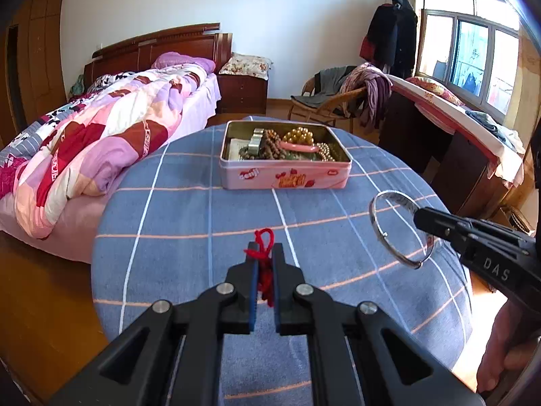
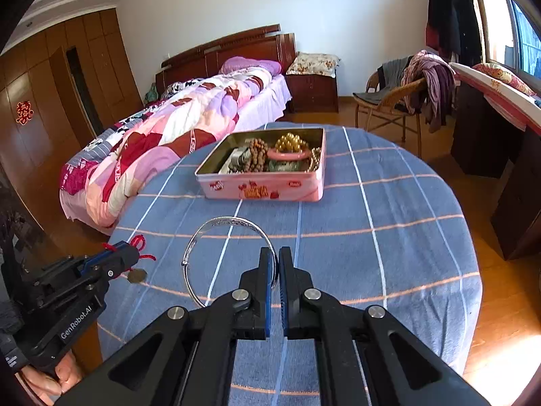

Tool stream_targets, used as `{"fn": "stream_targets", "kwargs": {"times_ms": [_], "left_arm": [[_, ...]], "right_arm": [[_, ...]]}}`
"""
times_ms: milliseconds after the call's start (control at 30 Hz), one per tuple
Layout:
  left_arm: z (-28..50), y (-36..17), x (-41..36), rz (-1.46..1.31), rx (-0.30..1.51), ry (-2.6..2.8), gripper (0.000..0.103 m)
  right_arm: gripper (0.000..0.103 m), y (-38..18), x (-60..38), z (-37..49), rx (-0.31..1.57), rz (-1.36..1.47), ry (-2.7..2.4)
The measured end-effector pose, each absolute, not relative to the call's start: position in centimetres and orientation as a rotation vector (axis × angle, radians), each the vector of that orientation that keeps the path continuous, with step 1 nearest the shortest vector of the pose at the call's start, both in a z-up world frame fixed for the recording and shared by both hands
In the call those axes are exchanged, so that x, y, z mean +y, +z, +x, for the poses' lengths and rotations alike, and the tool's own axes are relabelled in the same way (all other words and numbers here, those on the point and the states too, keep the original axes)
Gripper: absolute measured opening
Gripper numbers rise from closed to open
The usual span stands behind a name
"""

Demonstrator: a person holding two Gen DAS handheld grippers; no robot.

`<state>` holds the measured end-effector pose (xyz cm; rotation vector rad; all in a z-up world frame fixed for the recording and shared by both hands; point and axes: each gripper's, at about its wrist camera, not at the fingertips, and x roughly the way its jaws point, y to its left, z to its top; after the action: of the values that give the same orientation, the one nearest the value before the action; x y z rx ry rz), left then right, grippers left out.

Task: Organize jewelry
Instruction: 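Grasp the silver bangle rim with the right tool and lift it, then carry the red string and silver bangle over the pink tin with both tools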

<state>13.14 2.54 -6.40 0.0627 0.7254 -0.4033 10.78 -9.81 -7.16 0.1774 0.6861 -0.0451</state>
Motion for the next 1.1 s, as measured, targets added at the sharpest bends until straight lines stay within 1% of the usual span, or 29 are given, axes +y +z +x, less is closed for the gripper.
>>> {"fn": "stream_targets", "kwargs": {"times_ms": [467,633,900,1100], "left_arm": [[14.4,-6.1,2.6,-0.035,0.744,-0.467,0.007],[15.5,-5.0,2.6,-0.065,0.708,-0.467,0.007],[18.6,-2.7,1.4,-0.068,0.640,-0.458,0.007],[21.9,-2.5,0.2,-0.039,0.628,-0.426,0.007]], "right_arm": [[0.003,-6.4,-11.0,11.3,0.654,0.202,-0.075],[0.003,-5.3,-11.5,12.4,0.623,0.210,-0.080],[0.003,-2.9,-12.1,15.2,0.541,0.213,-0.098],[0.003,-2.3,-13.0,18.2,0.517,0.238,-0.118]]}}
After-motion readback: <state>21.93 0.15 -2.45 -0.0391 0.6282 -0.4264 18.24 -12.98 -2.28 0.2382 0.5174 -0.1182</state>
